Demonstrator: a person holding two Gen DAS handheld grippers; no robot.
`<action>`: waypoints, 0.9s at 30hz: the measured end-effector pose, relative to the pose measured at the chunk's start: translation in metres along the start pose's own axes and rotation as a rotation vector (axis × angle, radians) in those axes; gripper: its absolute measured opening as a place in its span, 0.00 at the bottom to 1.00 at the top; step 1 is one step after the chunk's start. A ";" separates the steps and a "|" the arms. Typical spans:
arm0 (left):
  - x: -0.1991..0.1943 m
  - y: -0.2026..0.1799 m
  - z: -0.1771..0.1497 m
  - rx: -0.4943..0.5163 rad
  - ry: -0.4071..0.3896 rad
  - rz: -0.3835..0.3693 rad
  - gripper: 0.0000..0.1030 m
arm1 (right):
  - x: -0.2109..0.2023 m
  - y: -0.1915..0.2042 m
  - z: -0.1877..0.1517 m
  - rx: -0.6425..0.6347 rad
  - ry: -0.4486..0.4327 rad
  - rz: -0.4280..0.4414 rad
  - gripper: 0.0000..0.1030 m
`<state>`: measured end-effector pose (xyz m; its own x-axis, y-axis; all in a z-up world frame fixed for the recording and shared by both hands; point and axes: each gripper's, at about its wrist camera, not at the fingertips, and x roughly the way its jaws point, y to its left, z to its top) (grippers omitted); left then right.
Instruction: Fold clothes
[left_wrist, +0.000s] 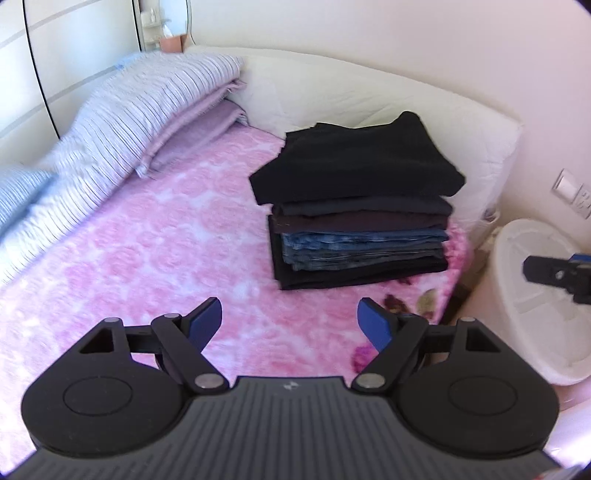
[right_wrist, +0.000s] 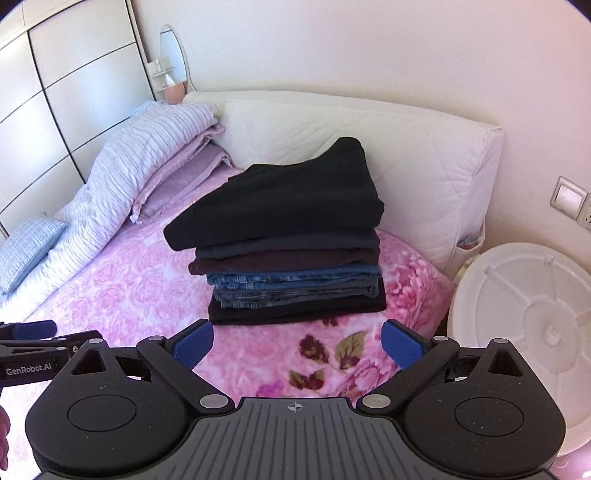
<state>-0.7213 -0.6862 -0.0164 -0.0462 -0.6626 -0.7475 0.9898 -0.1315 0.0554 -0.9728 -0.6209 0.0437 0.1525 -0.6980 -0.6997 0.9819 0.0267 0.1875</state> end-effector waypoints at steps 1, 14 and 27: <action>0.000 -0.001 0.000 0.011 0.000 0.010 0.75 | 0.000 0.001 0.000 0.000 0.000 0.000 0.97; 0.004 -0.001 -0.001 0.006 0.024 0.003 0.75 | 0.002 0.002 0.000 -0.001 0.006 -0.006 0.97; 0.010 -0.005 0.006 -0.067 0.075 -0.081 0.75 | 0.004 0.005 0.001 -0.002 0.065 -0.115 0.97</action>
<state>-0.7271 -0.6960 -0.0202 -0.1188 -0.5941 -0.7955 0.9901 -0.1312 -0.0499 -0.9676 -0.6240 0.0421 0.0453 -0.6490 -0.7595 0.9936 -0.0497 0.1017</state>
